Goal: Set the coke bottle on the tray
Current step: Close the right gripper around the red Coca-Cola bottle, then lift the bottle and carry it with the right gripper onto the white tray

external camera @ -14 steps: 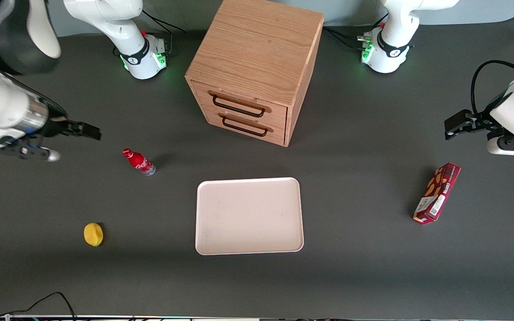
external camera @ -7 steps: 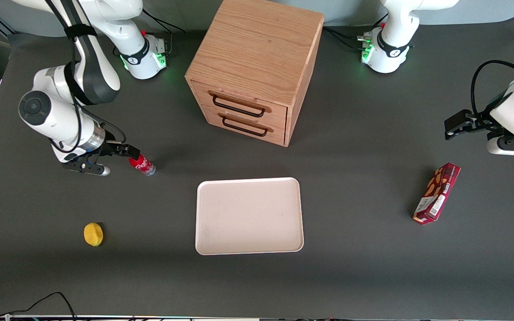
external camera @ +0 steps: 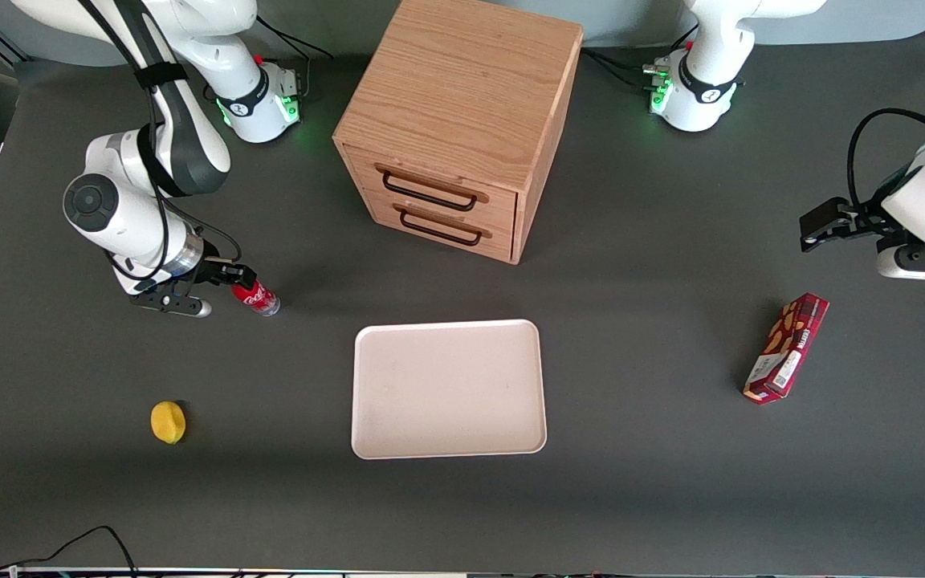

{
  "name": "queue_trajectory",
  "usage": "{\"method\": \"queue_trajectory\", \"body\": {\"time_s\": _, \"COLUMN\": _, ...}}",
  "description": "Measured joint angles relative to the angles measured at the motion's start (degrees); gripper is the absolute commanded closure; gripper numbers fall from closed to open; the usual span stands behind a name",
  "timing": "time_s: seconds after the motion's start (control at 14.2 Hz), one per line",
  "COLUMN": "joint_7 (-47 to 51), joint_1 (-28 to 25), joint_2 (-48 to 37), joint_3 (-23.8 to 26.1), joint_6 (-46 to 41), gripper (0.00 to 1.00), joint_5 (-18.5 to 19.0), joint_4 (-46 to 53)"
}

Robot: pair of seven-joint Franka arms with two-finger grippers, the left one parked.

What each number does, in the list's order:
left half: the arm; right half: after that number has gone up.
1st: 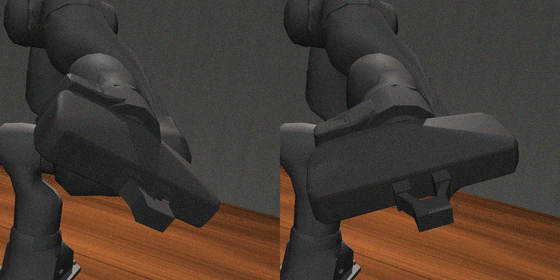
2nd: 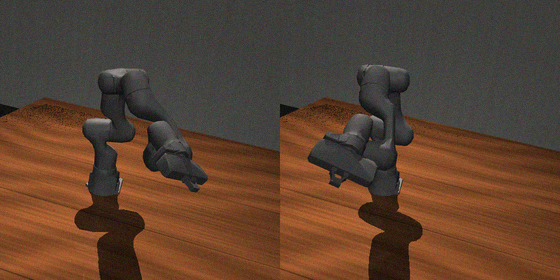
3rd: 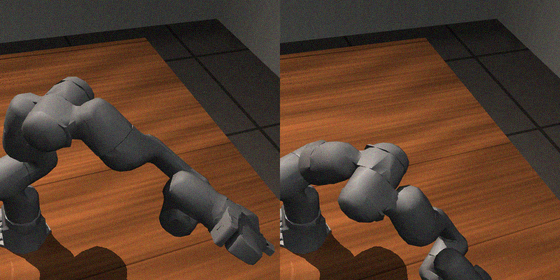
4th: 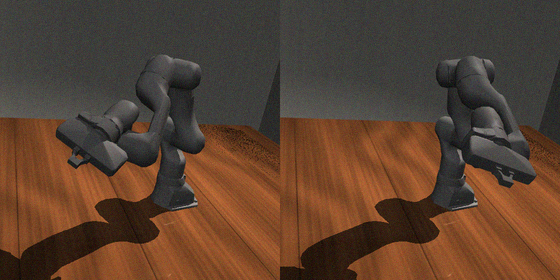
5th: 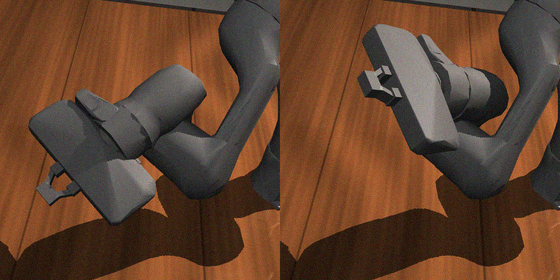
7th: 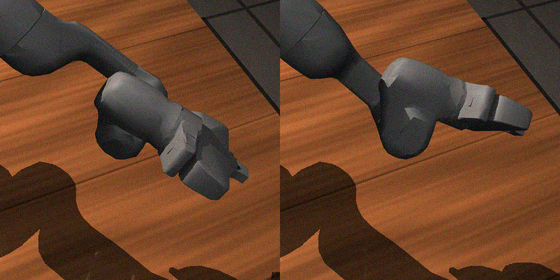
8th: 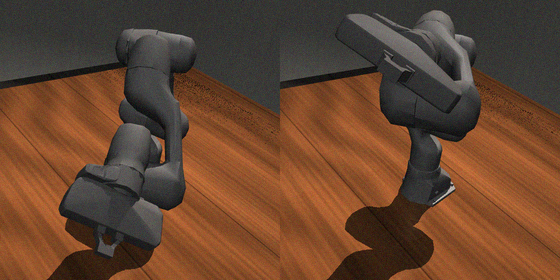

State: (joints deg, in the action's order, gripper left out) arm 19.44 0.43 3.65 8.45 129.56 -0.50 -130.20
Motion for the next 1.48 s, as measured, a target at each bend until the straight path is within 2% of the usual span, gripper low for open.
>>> {"method": "queue_trajectory", "body": {"time_s": 0.35, "joint_7": 0.0, "joint_1": 0.0, "joint_2": -0.4, "joint_3": 0.0, "joint_6": -1.2, "gripper": 1.00, "joint_5": 0.7, "joint_4": -0.1}}
{"method": "queue_trajectory", "body": {"time_s": 0.56, "joint_7": -0.9, "joint_1": 0.0, "joint_2": -1.8, "joint_3": 0.0, "joint_6": -10.6, "gripper": 1.00, "joint_5": 1.3, "joint_4": 5.3}}
{"method": "queue_trajectory", "body": {"time_s": 0.92, "joint_7": -2.1, "joint_1": 0.0, "joint_2": -1.3, "joint_3": -0.2, "joint_6": -35.0, "gripper": 1.00, "joint_5": 1.4, "joint_4": 31.1}}
{"method": "queue_trajectory", "body": {"time_s": 1.13, "joint_7": 2.3, "joint_1": -1.4, "joint_2": 8.5, "joint_3": 1.2, "joint_6": -46.5, "gripper": 1.00, "joint_5": 1.2, "joint_4": 51.0}}
{"method": "queue_trajectory", "body": {"time_s": 1.34, "joint_7": 14.0, "joint_1": -3.1, "joint_2": 22.1, "joint_3": 6.1, "joint_6": -48.0, "gripper": 1.00, "joint_5": 1.2, "joint_4": 67.0}}
{"method": "queue_trajectory", "body": {"time_s": 1.48, "joint_7": 21.8, "joint_1": -5.4, "joint_2": 29.3, "joint_3": 7.5, "joint_6": -44.8, "gripper": 1.00, "joint_5": 1.2, "joint_4": 72.6}}
